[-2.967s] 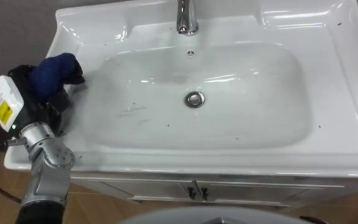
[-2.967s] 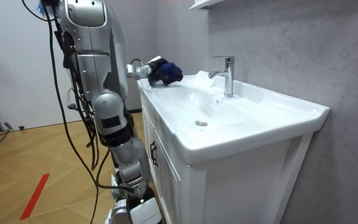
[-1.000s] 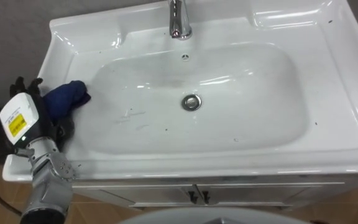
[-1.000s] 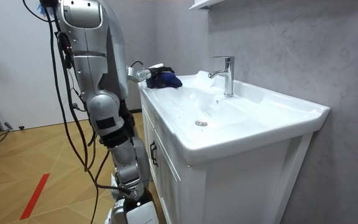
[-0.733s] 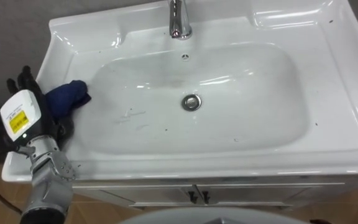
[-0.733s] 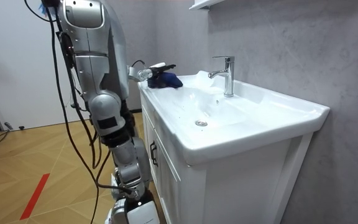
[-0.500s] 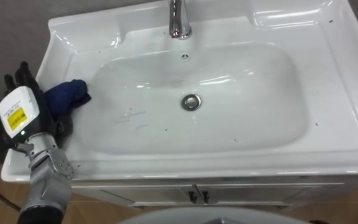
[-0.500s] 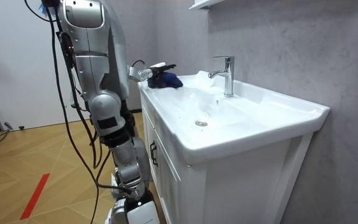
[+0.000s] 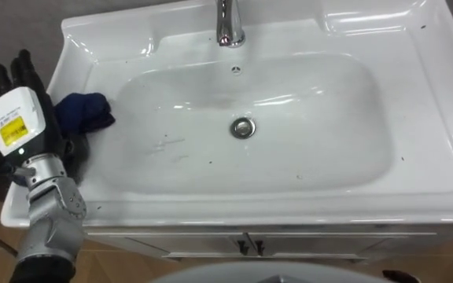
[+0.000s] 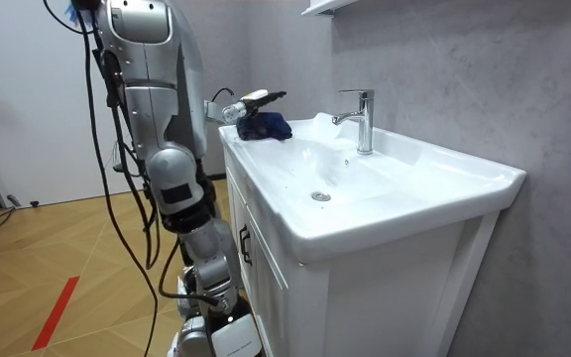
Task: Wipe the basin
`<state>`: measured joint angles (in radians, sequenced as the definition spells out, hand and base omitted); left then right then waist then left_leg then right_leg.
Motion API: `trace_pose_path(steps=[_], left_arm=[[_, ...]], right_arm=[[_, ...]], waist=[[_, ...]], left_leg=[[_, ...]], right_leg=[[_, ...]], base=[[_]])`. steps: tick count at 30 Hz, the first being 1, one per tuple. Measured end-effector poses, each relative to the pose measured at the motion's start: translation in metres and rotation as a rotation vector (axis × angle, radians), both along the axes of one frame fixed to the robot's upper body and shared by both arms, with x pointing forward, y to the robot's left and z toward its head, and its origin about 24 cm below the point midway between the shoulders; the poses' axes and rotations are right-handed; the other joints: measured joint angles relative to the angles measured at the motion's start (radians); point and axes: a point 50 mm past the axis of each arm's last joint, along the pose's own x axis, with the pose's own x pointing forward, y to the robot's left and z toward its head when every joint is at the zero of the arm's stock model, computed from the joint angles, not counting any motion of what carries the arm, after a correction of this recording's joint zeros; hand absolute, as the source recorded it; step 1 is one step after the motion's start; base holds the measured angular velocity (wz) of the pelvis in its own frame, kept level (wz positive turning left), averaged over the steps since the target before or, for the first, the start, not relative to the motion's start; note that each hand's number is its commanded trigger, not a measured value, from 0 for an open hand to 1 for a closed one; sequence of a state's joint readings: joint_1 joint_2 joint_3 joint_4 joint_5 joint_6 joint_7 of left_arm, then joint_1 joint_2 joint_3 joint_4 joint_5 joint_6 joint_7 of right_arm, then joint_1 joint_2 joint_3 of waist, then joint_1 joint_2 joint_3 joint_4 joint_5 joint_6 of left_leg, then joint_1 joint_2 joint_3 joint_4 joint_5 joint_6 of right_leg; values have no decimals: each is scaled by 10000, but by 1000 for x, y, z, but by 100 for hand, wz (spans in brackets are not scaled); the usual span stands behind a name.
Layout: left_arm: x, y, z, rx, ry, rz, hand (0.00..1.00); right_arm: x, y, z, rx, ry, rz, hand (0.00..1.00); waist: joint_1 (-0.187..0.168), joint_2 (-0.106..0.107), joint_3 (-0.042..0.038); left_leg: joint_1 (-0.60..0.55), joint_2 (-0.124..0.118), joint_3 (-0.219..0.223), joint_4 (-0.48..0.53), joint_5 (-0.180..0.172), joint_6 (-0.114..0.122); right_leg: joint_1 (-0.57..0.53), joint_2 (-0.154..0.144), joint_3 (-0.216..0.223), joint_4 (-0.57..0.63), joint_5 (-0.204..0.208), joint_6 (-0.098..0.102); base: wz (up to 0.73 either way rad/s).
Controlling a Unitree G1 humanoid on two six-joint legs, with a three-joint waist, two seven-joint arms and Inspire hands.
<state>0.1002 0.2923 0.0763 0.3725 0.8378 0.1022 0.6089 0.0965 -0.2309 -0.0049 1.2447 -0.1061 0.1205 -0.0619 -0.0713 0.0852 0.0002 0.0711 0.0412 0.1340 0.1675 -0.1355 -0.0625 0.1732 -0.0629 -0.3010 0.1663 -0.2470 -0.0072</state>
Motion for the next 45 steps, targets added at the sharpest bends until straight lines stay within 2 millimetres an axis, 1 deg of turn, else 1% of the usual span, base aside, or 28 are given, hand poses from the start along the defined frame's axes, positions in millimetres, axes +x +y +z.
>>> trace_pose_path(steps=[5,7,12,14,18,19,20,23,26,31,37,45], left_arm=[[0,0,1,-425,-293,115,0],[0,1,0,-1349,-582,442,0],[-1,1,0,-2887,-1177,1052,0],[0,4,6,-3456,-1798,1420,0],[-1,11,17,-3797,-2844,1988,0],[0,12,21,-4091,-3264,2086,0],[1,13,24,-4294,-3491,2131,0],[5,22,40,-4993,-4784,2515,0],[3,31,58,-5427,-6084,2810,0],[0,38,65,-5374,-6496,2974,0],[-1,40,64,-5762,-6447,2953,0],[0,40,65,-5849,-6516,2865,0]], right_arm=[[-3,2,-1,63,151,39,0],[-2,2,-1,50,102,45,0],[3,4,-1,142,-135,-168,0],[3,8,-2,160,-175,-223,0],[3,11,-3,132,-231,-407,0],[3,12,-4,156,-245,-504,0],[3,12,-4,161,-263,-565,0],[0,13,-4,210,-307,-897,0],[-3,12,-4,272,-330,-1284,0],[-4,10,-4,292,-356,-1330,0],[-9,9,-3,332,-492,-1596,0],[-7,9,-3,351,-594,-1582,0]], waist=[[1,15,-10],[-17,20,-13],[15,-1,-13],[43,-33,-36],[50,-78,-63],[89,-53,-90],[119,-58,-89],[267,-83,-89],[481,-68,-66],[582,-22,8],[594,-8,5],[592,26,0]], left_leg=[[-3,-11,-1,-11,0,0],[19,-12,4,-19,0,0],[-52,-15,-9,10,0,0],[-59,-14,-39,11,0,0],[-62,-14,-28,6,0,0],[-61,-15,-28,0,0,0],[-58,-14,-28,1,0,0],[-56,-14,-27,-25,0,0],[-49,-23,-27,-41,0,0],[-66,-22,-38,-39,0,0],[-82,-22,-39,-38,0,0],[-119,-23,-39,-38,0,0]], right_leg=[[13,-2,-12,-51,4,5],[23,-1,-15,-32,5,7],[-6,-11,-69,-25,3,8],[1,5,-71,-53,3,7],[8,9,-64,-74,5,8],[8,11,-64,-70,5,8],[8,11,-54,-66,5,8],[19,12,-74,-76,7,8],[29,7,-72,-80,14,17],[34,15,-102,-112,14,17],[39,19,-102,-130,13,18],[14,22,-128,-151,13,17]], base=[[0],[0],[3],[2],[0],[0],[0],[0],[0],[2],[0],[0]])
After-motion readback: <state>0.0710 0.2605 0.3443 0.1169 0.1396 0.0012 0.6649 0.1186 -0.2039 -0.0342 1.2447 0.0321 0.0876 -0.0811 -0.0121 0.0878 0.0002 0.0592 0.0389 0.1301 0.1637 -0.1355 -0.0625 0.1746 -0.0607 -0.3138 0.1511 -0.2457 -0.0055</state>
